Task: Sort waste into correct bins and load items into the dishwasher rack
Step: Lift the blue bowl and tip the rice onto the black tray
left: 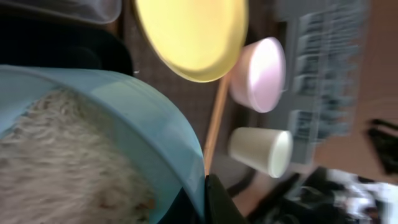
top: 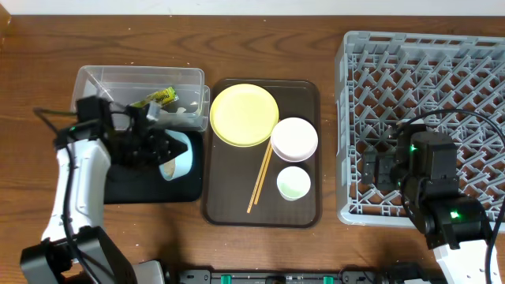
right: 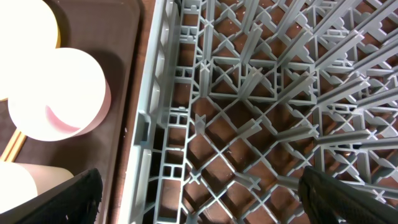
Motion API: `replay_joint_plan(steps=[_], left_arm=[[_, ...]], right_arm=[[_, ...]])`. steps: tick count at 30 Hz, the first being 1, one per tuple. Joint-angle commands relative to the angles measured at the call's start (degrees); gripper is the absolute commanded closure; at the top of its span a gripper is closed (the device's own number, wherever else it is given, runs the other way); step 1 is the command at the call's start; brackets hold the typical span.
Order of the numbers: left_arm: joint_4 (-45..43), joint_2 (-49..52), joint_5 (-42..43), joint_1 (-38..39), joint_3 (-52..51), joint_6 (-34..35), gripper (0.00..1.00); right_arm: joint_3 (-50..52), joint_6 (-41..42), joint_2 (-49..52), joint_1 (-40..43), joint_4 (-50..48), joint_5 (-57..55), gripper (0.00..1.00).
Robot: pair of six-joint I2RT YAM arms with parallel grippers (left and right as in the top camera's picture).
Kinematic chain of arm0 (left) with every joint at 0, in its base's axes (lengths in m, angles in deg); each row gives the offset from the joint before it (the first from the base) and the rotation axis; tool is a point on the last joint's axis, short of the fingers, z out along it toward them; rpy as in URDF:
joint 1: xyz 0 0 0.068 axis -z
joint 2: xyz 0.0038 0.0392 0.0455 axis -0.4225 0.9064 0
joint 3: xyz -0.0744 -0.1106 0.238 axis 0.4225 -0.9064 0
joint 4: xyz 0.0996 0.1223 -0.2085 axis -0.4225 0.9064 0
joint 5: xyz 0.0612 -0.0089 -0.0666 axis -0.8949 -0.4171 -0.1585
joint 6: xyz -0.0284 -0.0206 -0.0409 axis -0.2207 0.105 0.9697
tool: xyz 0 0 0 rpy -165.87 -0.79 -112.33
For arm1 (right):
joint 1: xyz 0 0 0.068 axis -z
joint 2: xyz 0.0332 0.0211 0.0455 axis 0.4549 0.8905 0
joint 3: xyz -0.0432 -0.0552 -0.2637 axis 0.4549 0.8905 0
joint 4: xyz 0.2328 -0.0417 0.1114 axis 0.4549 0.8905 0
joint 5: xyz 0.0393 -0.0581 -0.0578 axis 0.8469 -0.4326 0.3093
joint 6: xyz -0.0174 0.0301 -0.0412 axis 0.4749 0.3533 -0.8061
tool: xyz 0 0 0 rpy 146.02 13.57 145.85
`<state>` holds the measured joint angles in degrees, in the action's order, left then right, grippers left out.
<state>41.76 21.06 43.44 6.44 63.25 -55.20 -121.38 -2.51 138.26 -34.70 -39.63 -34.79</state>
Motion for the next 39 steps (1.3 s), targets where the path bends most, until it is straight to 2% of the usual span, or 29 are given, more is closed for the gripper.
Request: replay_joint_plan(steps=[1, 7, 18, 23, 26, 39], left_arm=[[0.09, 0.63, 15.3, -4.81, -2.45, -7.91, 0.94], [-0.7, 1.51, 24.79, -11.69, -5.14, -9.01, 0.94], [-0.59, 6.45, 31.63, -15.93, -5.51, -8.79, 0.94], [-0.42, 9.14, 35.82, -16.09, -5.51, -2.29, 0.94], [-0.72, 10.05, 35.8, -16.48, -5.51, 0.87, 0.94], [-0.7, 10.19, 35.8, -19.06, -5.51, 1.36, 0.94]], right_arm=[[-1.11, 0.55, -0.24, 0.59, 0.0, 0.22, 0.01], [-1.11, 0.55, -0.24, 0.59, 0.0, 0.2, 0.01], [-1.11, 0.55, -0.24, 0.59, 0.02, 0.22, 0.01], [-1.11, 0.55, -0.24, 0.59, 0.02, 0.22, 0.01], [-1.11, 0.55, -0.24, 0.59, 0.02, 0.22, 0.01], [-1.11, 0.55, -0.24, 0.59, 0.04, 0.22, 0.01]])
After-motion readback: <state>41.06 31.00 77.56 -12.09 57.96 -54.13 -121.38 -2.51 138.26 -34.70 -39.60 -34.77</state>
